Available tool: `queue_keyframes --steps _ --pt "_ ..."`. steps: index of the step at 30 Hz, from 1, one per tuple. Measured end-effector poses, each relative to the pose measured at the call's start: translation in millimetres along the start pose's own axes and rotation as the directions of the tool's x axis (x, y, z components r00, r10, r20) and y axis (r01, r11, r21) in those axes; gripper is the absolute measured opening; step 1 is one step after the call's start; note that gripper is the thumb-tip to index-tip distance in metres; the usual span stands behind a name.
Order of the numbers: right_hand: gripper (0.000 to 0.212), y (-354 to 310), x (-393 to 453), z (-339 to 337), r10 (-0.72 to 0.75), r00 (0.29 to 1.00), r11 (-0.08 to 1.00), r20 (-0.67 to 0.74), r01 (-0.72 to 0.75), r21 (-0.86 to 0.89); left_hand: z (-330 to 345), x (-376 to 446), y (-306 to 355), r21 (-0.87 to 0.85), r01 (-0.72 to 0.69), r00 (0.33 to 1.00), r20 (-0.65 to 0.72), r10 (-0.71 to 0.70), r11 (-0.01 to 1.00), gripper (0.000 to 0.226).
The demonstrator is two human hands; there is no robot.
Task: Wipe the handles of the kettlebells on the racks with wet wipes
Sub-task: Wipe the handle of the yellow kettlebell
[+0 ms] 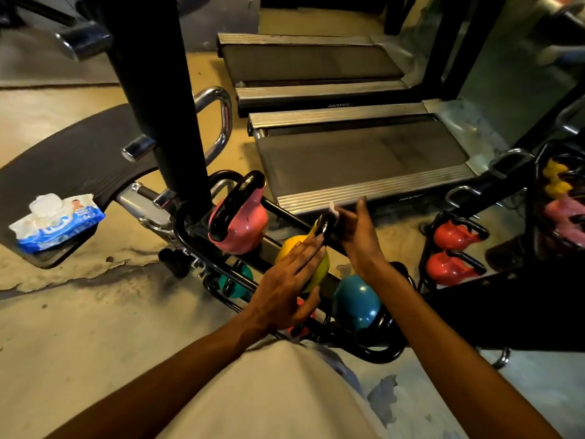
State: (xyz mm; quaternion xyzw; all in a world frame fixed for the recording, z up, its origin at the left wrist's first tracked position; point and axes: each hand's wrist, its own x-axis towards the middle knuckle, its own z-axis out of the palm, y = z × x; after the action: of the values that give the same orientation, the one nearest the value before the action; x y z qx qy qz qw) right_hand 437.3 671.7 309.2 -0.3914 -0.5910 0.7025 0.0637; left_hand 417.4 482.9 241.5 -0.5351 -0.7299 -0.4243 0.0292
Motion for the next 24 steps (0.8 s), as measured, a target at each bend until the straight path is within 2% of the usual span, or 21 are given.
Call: queue_keyframes --steps 2,3,5,7,10,14,16,19,21,24 --pt "0.083 -6.3 -2.2 -1.6 0.176 0.982 0.930 0.074 -0.190 0.313 1.0 0.5 -1.3 -0.004 -0.008 1.000 -0.013 0.008 1.000 0.069" --pt "0.086 -11.1 -2.9 -2.8 0.227 0.967 0.885 0.116 -0.254 0.391 1.3 0.8 -1.2 -0.009 -0.006 1.000 -0.016 0.006 1.000 0.069" --pt "0.096 -22.3 -2.8 -7.5 0.287 0.942 0.815 0.173 -0.335 0.473 1.7 1.3 -0.1 -0.019 0.005 1.000 -0.020 -0.005 1.000 0.069" --pt "0.101 -30.0 1.4 -8.4 0.318 0.934 0.802 0.165 -0.358 0.479 1.2 1.9 0.3 -0.031 0.014 1.000 -0.026 -0.015 0.999 0.068" --pt "0.096 -29.3 6.2 -4.2 0.329 0.934 0.862 0.139 -0.357 0.359 1.5 2.9 5.1 -0.037 0.032 0.998 -0.048 -0.034 0.999 0.065" --pt "0.088 -19.3 17.2 4.1 0.206 0.977 0.972 0.048 -0.210 0.104 5.1 5.4 9.4 -0.051 0.061 0.992 -0.105 -0.066 0.997 0.063" --pt "0.090 -19.1 18.8 2.2 0.159 0.984 0.987 0.076 -0.160 0.010 7.1 6.4 9.2 -0.047 0.062 0.991 -0.120 -0.067 0.997 0.062" --pt "0.122 -19.7 26.1 0.1 0.163 0.984 0.979 0.071 -0.153 -0.137 8.0 4.8 12.0 -0.039 0.067 0.990 -0.118 -0.071 0.997 0.062" --pt "0.116 -25.5 20.5 -2.2 0.031 0.993 0.957 0.110 0.002 -0.289 8.1 6.6 13.9 -0.038 0.074 0.988 -0.130 -0.079 0.997 0.062" --pt "0.104 -35.2 20.4 -3.4 -0.102 0.960 0.834 0.261 0.226 -0.504 9.4 7.4 16.4 -0.027 0.088 0.986 -0.141 -0.091 0.996 0.062"
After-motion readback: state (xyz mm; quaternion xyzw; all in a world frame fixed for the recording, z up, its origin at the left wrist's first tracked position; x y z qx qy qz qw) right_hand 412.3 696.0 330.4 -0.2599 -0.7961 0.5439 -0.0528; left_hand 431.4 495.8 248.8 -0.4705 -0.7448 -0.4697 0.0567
